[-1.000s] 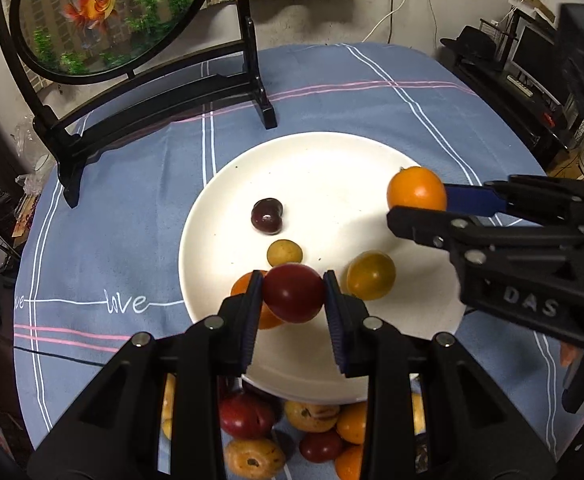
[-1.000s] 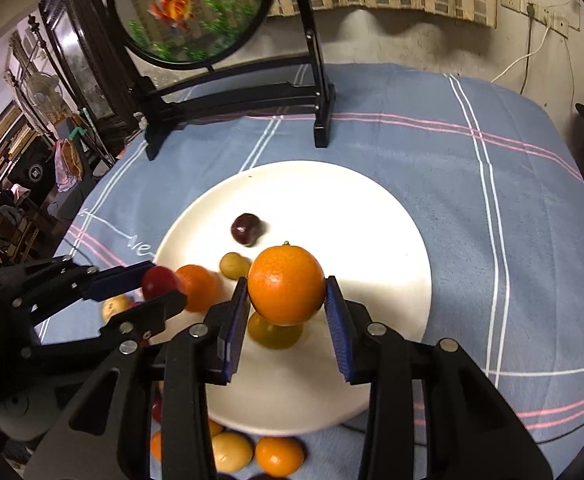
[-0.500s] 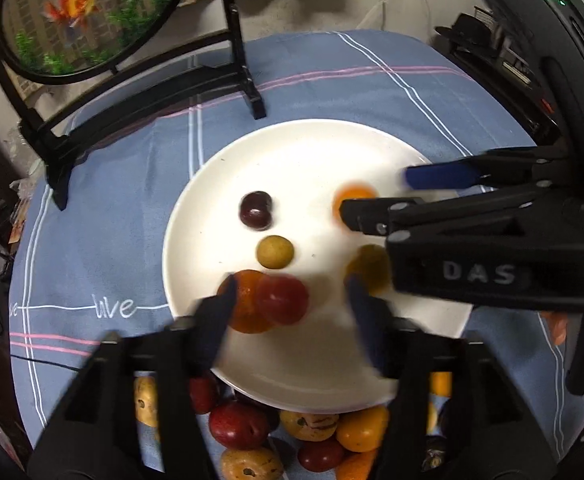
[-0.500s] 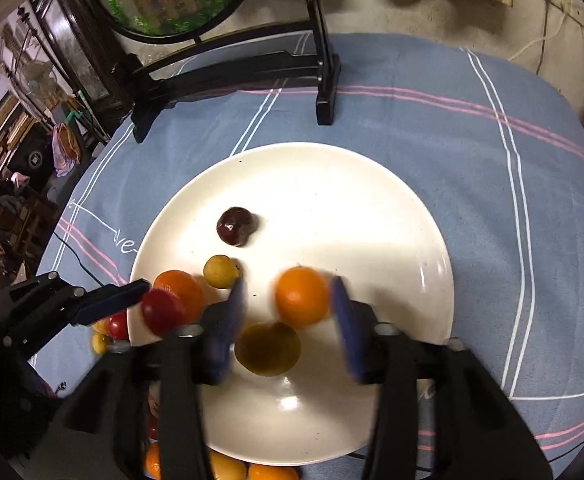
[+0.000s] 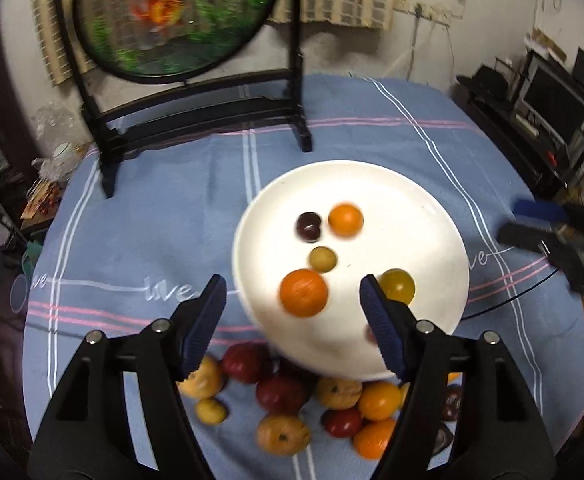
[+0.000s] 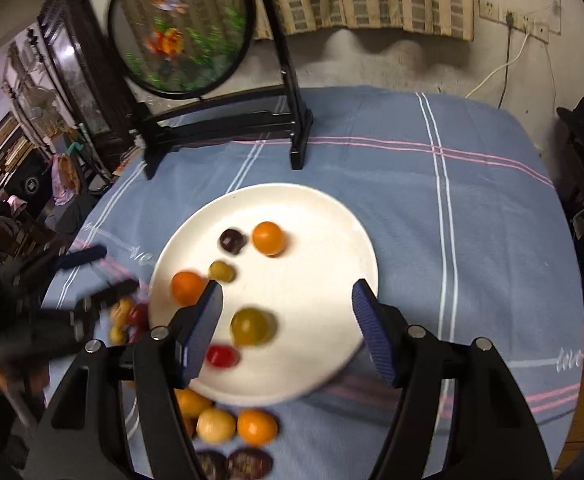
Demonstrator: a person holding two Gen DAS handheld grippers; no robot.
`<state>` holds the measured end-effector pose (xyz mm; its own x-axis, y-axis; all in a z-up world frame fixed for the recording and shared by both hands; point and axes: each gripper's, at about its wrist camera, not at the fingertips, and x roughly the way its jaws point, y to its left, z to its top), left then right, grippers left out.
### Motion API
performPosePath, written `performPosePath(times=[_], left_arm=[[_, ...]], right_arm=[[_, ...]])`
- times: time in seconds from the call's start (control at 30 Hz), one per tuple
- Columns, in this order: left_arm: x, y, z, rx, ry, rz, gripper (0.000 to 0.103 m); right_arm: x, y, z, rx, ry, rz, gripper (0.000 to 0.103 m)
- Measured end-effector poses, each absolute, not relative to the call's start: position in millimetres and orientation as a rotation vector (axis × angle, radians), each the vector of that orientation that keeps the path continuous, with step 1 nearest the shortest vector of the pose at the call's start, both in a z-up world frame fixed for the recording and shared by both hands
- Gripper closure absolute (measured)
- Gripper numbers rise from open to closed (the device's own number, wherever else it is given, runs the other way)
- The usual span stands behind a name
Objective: Organize fruits
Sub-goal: 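Grasp a dark brown round fruit with the right tool while the left tool grasps an orange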
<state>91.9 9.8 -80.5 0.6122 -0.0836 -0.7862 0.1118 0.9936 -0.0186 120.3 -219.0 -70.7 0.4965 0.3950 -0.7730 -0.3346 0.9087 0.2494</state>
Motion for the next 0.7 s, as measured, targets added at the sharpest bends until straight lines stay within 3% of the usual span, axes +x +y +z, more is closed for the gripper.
performPosePath(times=[0.33,0.6,0.63,0.7], left_arm=[[21.4,39.6,-93.5,-0.012,0.959,-0.085,0.027],[-12.9,46.9,-116.0,-0.070,1.043,-0.095,0.027],[-14.7,45.3,-117.6,-0.071,1.049,-0.101,0.027],[-19.7,39.4,-122.0,-0.070,1.064,-0.118,0.026]], right_arm=[[-36.2,-181.2,-131.9,-0.114,1.073,0.601,0.035],[-44.9,-158.1,-178.1,-0.069,1.165,0.520,0.035],[-42.7,-155.2,-180.8,-0.067,1.164,0.519,0.037],[-37.3,-149.0,-185.6,-0.072,1.162,0.520,0.052]])
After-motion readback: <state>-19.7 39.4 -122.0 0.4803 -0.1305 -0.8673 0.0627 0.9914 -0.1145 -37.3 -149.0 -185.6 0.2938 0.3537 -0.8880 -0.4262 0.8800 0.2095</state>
